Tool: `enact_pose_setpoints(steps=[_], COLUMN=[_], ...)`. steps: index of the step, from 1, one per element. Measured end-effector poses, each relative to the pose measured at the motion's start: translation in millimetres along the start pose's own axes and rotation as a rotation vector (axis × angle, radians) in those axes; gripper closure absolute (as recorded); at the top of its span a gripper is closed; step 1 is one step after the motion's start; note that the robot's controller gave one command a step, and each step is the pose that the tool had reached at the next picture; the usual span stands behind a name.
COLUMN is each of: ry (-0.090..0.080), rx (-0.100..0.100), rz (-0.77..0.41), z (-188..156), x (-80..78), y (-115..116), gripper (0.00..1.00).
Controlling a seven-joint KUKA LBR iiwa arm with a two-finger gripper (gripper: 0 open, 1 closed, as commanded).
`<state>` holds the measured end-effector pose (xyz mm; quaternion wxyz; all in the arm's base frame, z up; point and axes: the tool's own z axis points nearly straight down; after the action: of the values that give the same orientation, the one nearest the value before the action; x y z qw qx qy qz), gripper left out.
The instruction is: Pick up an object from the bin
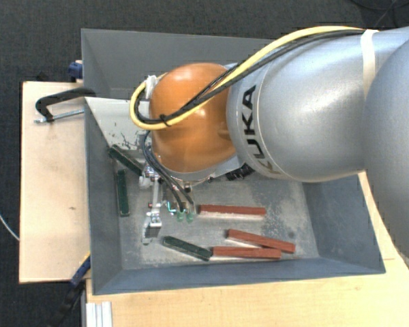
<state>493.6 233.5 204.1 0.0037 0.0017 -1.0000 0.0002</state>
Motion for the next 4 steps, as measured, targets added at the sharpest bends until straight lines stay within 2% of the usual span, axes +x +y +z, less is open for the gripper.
enact_pose_setpoints(steps=[1, 2, 3, 4], ry=[-0.004, -0.013, -0.007, -0.005], rx=[-0.001, -0.003, -0.002, 0.000], rz=[0.001, -0.066, 0.013, 0.051], z=[-2.2, 33.9, 64.2, 63.9], x=[-0.8, -6.6, -11.9, -6.5], y=[-0.5, -0.5, -38.2, -59.3], gripper=[0.00, 0.00, 0.00, 0.00])
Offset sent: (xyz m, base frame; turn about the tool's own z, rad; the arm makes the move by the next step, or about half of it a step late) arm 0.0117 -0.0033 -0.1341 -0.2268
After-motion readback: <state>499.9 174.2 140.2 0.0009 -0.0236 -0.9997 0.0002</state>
